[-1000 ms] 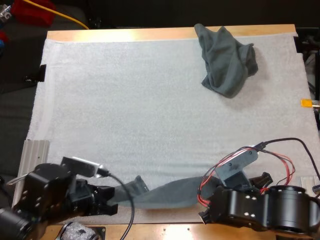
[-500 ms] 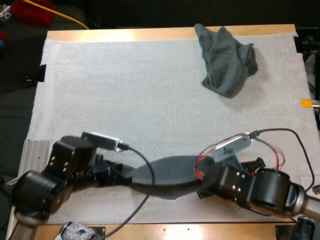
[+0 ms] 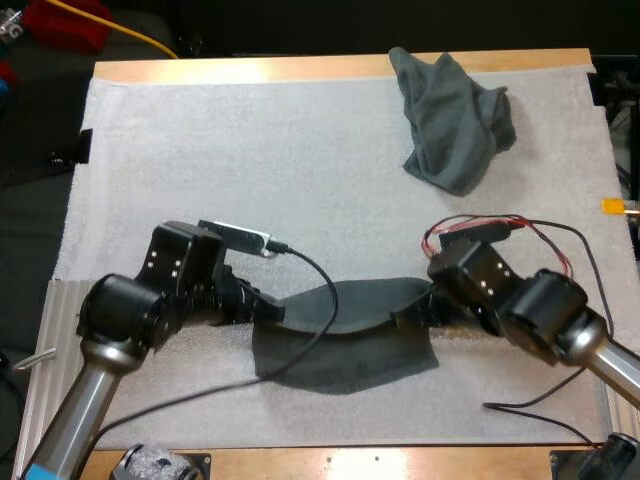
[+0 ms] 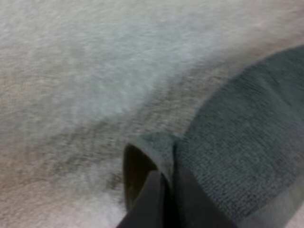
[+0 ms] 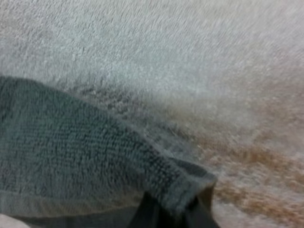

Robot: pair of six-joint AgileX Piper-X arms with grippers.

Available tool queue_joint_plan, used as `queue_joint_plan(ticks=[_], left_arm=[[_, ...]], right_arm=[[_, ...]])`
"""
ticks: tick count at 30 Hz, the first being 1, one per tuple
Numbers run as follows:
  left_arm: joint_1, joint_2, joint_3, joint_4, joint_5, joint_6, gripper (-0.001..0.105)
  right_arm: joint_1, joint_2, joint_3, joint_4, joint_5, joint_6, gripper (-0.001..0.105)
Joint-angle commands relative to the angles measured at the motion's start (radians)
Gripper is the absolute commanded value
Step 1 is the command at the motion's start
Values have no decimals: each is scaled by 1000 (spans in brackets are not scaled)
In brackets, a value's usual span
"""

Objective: Pick towel from pile, fold and stack

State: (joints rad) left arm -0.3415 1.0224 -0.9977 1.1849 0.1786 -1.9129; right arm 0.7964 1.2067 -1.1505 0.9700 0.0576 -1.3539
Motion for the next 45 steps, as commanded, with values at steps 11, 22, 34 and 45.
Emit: queue_joint_plan(ticks=[11, 22, 34, 45], left_arm=[[141, 213, 0, -149, 187, 64, 0], [235, 396, 0, -296, 301, 64, 0], [339, 564, 0, -381, 432, 31, 0], [353, 619, 0, -432, 478, 3, 53]], right_arm=[[-119, 153, 0, -151, -133, 125, 1], [-258, 304, 0, -302, -333, 332, 1], [-339, 409, 0, -444, -418, 454, 1], [-350, 441, 0, -558, -414, 522, 22]])
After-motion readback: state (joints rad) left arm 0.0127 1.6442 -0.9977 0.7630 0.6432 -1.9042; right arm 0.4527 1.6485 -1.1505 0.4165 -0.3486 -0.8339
